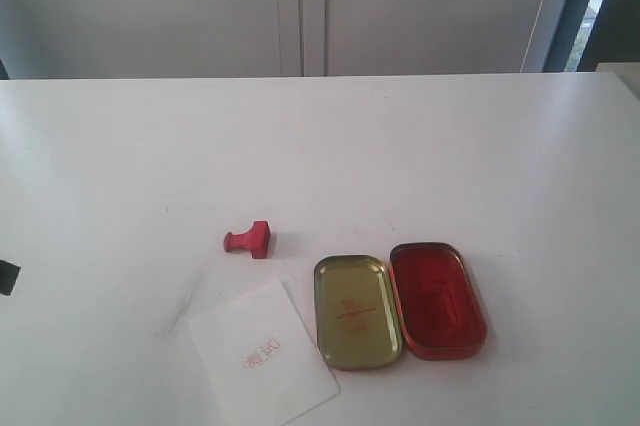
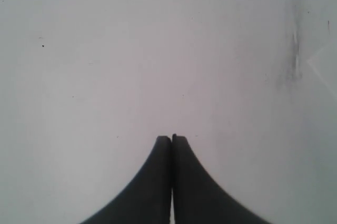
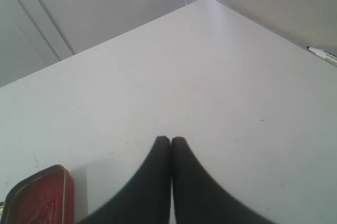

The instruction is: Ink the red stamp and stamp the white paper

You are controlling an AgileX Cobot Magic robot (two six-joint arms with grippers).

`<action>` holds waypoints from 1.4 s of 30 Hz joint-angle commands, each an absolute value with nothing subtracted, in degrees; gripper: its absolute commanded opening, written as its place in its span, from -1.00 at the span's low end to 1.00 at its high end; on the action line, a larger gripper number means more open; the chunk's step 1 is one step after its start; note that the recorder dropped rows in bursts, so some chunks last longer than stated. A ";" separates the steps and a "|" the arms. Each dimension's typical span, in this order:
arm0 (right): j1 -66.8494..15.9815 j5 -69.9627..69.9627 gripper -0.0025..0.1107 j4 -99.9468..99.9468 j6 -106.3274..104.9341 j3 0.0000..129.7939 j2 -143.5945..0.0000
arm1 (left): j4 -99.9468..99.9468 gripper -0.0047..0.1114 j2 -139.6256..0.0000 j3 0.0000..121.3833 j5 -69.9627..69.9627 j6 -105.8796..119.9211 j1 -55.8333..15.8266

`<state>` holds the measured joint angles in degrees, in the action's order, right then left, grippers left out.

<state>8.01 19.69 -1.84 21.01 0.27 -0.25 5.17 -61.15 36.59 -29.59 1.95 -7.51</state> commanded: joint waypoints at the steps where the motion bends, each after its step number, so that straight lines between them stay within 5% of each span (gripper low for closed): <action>1: 7.78 19.28 -0.96 -2.12 20.70 0.00 0.00 | 5.47 -0.92 -55.65 33.98 -28.84 1.49 -7.61; 42: 7.78 19.28 -0.96 -2.12 21.68 0.00 0.00 | 5.47 -0.92 -37.97 31.33 -30.03 1.49 -5.71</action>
